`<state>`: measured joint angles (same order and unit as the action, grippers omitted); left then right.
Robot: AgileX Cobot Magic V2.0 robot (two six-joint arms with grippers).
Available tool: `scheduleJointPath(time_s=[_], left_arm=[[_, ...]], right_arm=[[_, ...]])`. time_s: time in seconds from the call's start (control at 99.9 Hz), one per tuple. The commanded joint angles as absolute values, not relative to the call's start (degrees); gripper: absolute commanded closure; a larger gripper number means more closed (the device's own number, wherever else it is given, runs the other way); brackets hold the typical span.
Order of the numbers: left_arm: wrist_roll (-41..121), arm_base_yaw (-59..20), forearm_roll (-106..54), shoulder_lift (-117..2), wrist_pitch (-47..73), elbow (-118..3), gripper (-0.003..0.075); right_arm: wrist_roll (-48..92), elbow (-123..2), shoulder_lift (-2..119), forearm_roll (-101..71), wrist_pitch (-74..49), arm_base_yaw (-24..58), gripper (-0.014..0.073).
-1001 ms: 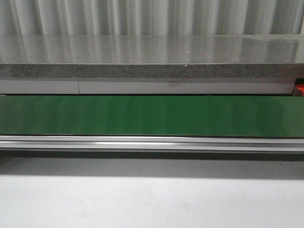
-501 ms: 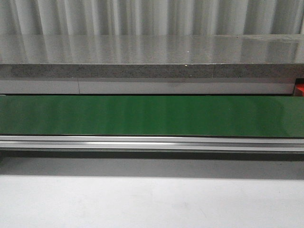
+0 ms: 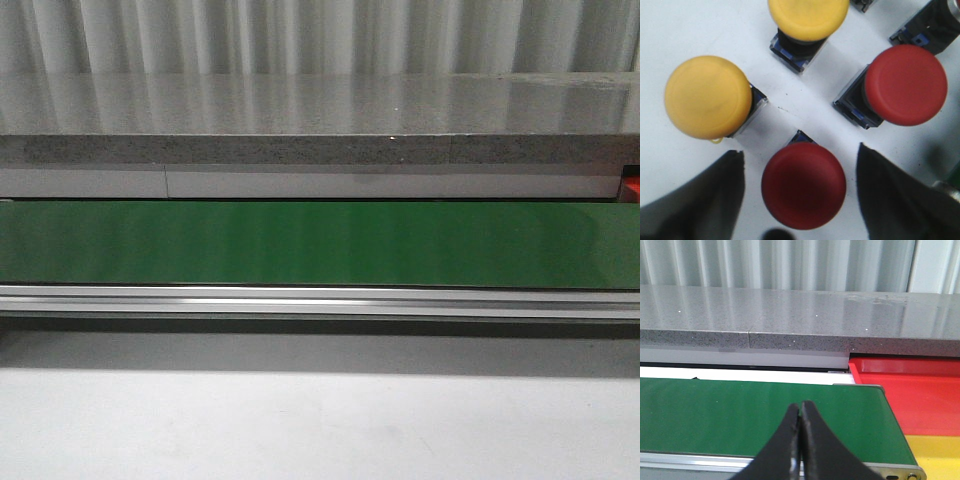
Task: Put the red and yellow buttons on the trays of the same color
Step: 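Lower the left gripper and grasp a red-capped button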
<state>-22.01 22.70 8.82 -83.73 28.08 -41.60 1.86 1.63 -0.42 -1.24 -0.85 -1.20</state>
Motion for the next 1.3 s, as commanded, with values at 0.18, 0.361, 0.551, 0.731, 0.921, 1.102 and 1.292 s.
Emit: scheduleJointPath(time_s=[0.18,0.361,0.551,0.731,0.921,1.102,1.292], left_arm=[[-22.50,22.57,9.28,-81.85,28.17,-43.29,0.0738],[-22.29,22.31,8.81,-75.30,30.62,-43.29,0.0741],[-20.24,18.38,8.81,-64.27,32.33,-44.06,0.0741],[-18.98,13.82,8.81,-59.93,38.12,-51.73,0.0741],[-12.78,8.98,3.12,-62.91,42.19,-60.73,0.0741],[-11.73,4.60,1.76,-69.56,42.19,-63.87,0.0741],[-11.73,2.93,1.66,-77.48,41.57,-63.87,0.0741]], right_arm=[[1.82,0.47,-1.50,-0.68,3.82,-1.58,0.0652],[1.82,0.47,-1.50,-0.68,3.82,-1.58,0.0652],[1.82,0.47,-1.50,-0.68,3.82,-1.58,0.0652],[1.82,0.47,-1.50,-0.68,3.82,-1.58,0.0652],[1.82,0.47,-1.50,-0.68,3.82,-1.58,0.0652],[1.82,0.47,-1.50,-0.68,3.82,-1.58,0.0652],[1.82,0.47,-1.50,-0.68,3.82,-1.58,0.0652]])
